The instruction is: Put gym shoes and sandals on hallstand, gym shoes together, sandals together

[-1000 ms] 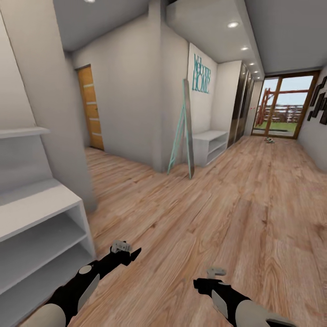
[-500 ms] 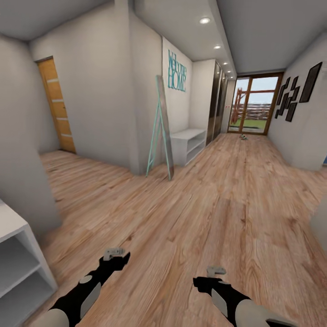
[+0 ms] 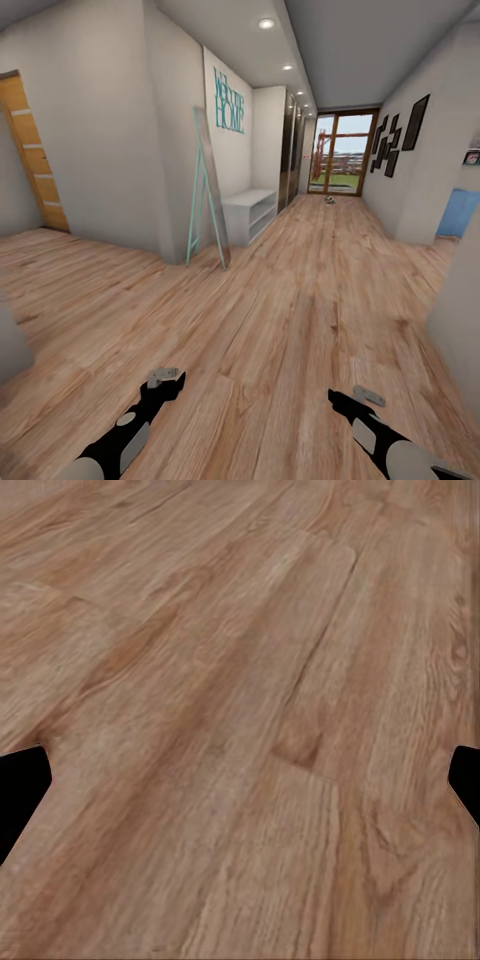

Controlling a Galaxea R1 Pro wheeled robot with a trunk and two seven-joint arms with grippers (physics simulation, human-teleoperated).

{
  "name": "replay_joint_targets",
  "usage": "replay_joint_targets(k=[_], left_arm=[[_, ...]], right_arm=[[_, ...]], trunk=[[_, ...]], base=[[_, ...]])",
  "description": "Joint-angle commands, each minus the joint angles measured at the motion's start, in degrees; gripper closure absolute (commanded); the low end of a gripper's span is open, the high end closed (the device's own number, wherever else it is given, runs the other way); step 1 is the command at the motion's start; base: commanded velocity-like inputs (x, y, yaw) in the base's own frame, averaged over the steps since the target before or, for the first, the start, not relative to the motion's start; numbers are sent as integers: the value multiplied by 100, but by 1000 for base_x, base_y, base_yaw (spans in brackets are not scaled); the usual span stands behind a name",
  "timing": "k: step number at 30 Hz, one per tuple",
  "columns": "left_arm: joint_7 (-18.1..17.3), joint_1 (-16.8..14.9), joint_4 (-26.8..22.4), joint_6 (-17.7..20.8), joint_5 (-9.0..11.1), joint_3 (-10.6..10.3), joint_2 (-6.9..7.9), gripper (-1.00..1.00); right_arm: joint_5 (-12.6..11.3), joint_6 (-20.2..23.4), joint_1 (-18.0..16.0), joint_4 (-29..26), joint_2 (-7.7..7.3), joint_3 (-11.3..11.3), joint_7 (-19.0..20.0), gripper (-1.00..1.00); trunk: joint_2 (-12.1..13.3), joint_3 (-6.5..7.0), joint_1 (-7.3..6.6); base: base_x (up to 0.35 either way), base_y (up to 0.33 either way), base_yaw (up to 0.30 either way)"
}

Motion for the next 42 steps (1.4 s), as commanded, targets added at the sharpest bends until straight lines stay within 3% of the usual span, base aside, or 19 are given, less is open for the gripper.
replay_joint_targets(k=[1,42], left_arm=[[-15,-5,7,-24,61,-36,5,-100],[-14,-5,19,-31,62,-36,5,-100]], right_arm=[[-67,-23,-4,9,-1,12,-1,-100],[-113,-21,-4,62,42,21,-28,-100]], trunk=[[-2,-6,2],[-2,-6,2]], base=[[345,-96,-41],[345,-92,-1]])
